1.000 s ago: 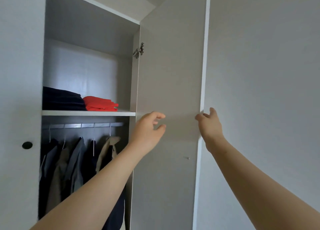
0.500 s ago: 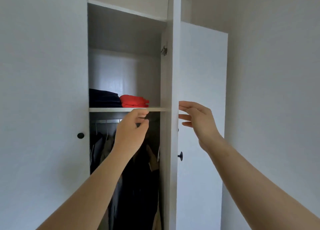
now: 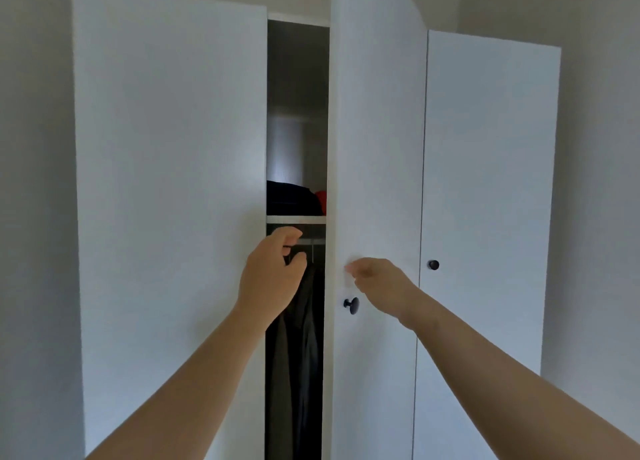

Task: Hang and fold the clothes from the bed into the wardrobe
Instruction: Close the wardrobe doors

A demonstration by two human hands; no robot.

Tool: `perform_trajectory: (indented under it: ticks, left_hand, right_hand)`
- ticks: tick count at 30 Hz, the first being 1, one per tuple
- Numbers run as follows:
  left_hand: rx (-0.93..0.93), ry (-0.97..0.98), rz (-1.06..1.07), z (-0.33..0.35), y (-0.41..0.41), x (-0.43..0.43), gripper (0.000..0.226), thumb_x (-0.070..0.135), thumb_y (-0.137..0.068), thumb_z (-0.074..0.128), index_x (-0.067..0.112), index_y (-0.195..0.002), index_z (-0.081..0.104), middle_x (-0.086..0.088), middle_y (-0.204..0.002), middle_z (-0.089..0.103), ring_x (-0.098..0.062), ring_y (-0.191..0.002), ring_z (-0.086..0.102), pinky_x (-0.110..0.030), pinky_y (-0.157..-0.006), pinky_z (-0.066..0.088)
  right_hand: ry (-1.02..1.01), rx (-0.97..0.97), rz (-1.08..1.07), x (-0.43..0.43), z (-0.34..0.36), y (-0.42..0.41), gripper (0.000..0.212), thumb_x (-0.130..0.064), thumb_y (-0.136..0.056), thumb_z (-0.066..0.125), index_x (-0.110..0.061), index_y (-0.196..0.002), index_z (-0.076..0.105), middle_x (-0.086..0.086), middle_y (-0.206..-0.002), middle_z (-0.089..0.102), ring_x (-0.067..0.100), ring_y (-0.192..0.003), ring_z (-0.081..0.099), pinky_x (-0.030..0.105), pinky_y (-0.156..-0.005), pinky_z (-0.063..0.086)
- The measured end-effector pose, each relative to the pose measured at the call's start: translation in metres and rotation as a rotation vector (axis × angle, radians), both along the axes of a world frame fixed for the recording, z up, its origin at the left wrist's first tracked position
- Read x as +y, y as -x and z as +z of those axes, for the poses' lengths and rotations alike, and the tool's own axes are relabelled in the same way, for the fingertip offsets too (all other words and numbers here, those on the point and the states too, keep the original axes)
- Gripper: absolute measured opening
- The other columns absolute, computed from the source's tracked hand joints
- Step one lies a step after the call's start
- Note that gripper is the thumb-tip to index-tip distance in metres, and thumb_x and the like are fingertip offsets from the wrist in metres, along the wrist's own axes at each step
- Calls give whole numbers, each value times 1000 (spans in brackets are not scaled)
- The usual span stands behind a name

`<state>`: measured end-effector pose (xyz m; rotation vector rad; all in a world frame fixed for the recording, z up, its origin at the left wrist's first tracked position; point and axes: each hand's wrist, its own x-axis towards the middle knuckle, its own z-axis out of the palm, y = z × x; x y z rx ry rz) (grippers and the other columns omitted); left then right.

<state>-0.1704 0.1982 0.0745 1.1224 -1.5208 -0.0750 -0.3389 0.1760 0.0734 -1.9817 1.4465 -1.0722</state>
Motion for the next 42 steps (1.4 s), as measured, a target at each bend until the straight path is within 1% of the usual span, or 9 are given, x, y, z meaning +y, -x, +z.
perform_trajectory:
  ticks: [2, 6, 10, 13, 17, 23, 29, 32, 42]
  left_hand:
    - [7, -5, 25, -3, -13, -4, 43, 13, -91, 53, 21, -132, 42, 4, -125, 52, -7, -105, 48, -23, -90, 39]
    - [-30, -14, 87, -6, -40, -17, 54, 17, -91, 54, 23, -140, 31, 3, -136, 44, -13, -118, 47, -27, -95, 40]
    - [-120, -63, 146, -12, -73, -37, 59, 21, -90, 56, 23, -142, 27, 1, -141, 39, -9, -106, 48, -22, -89, 37]
    - [-142, -95, 193, -18, -96, -53, 60, 22, -90, 54, 22, -143, 24, 0, -143, 36, -15, -125, 42, -28, -96, 38]
    - [-223, -114, 240, -29, -116, -77, 64, 22, -89, 54, 21, -145, 21, 2, -147, 29, -17, -130, 35, -30, -101, 35]
    - [-438, -128, 374, -48, -129, -125, 76, 37, -89, 52, 23, -148, 8, 2, -156, 6, -20, -145, -2, -37, -115, 15]
    - [-613, -221, 434, -51, -135, -178, 98, 66, -81, 47, 28, -147, -17, 3, -154, -25, -27, -141, -25, -50, -115, -3]
    - [-647, -260, 461, -54, -137, -200, 114, 79, -71, 45, 29, -137, -32, 3, -146, -39, -31, -137, -32, -56, -110, -9]
    - [-550, -239, 475, -73, -133, -256, 120, 80, -67, 48, 28, -127, -42, 1, -131, -52, -30, -126, -43, -63, -107, -11]
  right_hand:
    - [-11, 105, -23, -10, -10, -15, 38, -5, -97, 31, -14, -122, 57, 2, -102, 64, -1, -73, 53, 6, -62, 36]
    - [5, 192, -66, -30, -21, -43, 37, -7, -96, 35, -13, -127, 55, 5, -127, 54, 14, -89, 50, 10, -57, 37]
    - [43, 231, -54, -51, -24, -73, 32, -14, -97, 43, -10, -126, 56, 7, -122, 57, 15, -84, 51, 17, -61, 42]
    - [60, 234, -74, -69, -30, -89, 28, -14, -95, 49, -11, -121, 58, 7, -114, 60, 18, -86, 54, 25, -74, 46]
    - [96, 194, -108, -92, -30, -101, 15, -8, -92, 49, -8, -94, 64, 4, -90, 59, 13, -67, 51, 18, -58, 41]
    - [82, 173, -137, -123, -35, -117, 14, -13, -93, 50, -9, -93, 63, 1, -87, 60, 16, -73, 54, 23, -62, 44]
    - [92, 358, -255, -156, -32, -139, 16, -21, -96, 43, -21, -97, 59, -3, -101, 64, 15, -75, 54, 22, -57, 38]
    - [112, 410, -293, -169, -35, -147, 18, -18, -96, 41, -22, -99, 59, -2, -101, 66, 18, -81, 57, 27, -71, 40]
    - [157, 354, -320, -213, -41, -158, 18, -13, -90, 44, -26, -88, 56, -2, -96, 60, 20, -93, 52, 34, -76, 28]
